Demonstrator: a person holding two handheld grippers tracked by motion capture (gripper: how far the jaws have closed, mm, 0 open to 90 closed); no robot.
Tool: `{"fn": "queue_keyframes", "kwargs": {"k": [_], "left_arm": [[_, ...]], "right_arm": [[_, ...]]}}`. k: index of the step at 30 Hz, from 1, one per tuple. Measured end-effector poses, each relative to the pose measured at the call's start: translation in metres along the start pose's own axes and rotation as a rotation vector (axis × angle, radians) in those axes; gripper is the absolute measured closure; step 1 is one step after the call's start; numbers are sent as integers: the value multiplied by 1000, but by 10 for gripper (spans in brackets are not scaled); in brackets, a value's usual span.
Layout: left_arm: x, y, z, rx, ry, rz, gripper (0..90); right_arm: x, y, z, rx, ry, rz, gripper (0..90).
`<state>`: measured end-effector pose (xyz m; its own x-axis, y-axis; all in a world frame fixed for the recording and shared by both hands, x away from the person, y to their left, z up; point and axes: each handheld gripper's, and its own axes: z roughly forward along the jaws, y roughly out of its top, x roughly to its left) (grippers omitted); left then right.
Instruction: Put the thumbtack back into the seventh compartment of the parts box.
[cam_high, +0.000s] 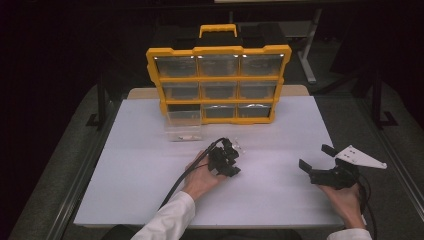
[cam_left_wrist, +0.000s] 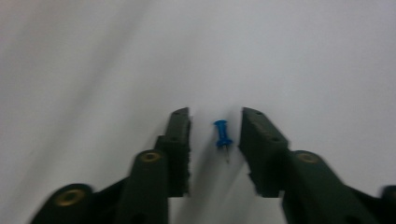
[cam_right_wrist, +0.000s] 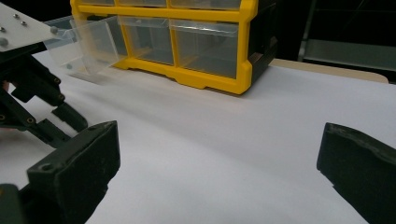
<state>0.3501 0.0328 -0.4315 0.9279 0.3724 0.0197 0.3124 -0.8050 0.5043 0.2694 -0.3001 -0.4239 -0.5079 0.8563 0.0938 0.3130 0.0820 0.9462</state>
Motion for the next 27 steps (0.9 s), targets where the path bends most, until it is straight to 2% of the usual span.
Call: {"fn": "queue_keyframes", "kwargs": {"k": [1, 4, 12, 18, 27], "left_arm": [[-1, 0, 0, -1, -1, 5, 774], [-1, 1, 0, 7, -15, -2, 814], [1, 1, -4, 17, -29, -4, 828], [5, 2, -22, -6, -44, -6, 829], [16, 3, -59, -46, -48, -19, 829]], "right_arm": [[0, 0, 0, 1, 0, 0, 0], [0, 0, 0, 0, -1, -1, 0], [0, 0, 0, 0, -1, 0, 0], [0, 0, 0, 0, -1, -1, 0], [0, 0, 0, -1, -2, 0, 0]]}}
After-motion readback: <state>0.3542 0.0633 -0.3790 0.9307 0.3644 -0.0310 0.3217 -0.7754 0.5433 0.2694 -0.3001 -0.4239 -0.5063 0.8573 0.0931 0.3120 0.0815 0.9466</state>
